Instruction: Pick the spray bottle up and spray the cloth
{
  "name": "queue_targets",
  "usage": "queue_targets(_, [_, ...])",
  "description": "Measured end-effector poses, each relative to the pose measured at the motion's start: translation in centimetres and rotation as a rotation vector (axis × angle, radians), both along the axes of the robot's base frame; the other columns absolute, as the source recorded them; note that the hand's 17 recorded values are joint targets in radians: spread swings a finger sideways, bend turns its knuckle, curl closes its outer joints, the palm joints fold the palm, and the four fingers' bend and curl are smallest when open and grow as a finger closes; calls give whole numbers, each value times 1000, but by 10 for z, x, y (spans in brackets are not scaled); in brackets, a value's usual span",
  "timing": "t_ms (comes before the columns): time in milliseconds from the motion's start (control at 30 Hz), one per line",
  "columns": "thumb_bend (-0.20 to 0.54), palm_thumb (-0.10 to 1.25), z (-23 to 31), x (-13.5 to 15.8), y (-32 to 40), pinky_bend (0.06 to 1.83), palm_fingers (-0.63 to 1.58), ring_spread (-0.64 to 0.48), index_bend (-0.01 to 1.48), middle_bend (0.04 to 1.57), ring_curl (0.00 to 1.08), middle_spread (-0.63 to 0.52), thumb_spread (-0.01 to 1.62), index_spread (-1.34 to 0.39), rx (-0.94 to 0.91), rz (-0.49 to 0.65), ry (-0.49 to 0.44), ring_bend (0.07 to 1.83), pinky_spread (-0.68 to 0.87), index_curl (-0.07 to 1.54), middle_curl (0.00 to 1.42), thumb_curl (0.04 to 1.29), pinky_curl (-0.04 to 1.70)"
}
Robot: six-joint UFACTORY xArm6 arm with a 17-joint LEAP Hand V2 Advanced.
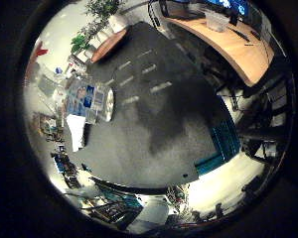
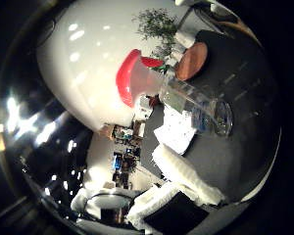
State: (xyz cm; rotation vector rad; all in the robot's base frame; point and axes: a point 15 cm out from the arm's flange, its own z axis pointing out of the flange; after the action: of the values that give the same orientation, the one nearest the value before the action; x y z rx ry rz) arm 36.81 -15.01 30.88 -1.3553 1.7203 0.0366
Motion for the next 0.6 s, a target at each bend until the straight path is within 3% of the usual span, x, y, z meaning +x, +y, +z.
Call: queue_targets(600, [-17, 573, -8, 32, 28, 429, 89, 157, 146, 288, 261, 116, 1211, -222, 49, 93, -31, 355, 335, 242, 349, 299, 301])
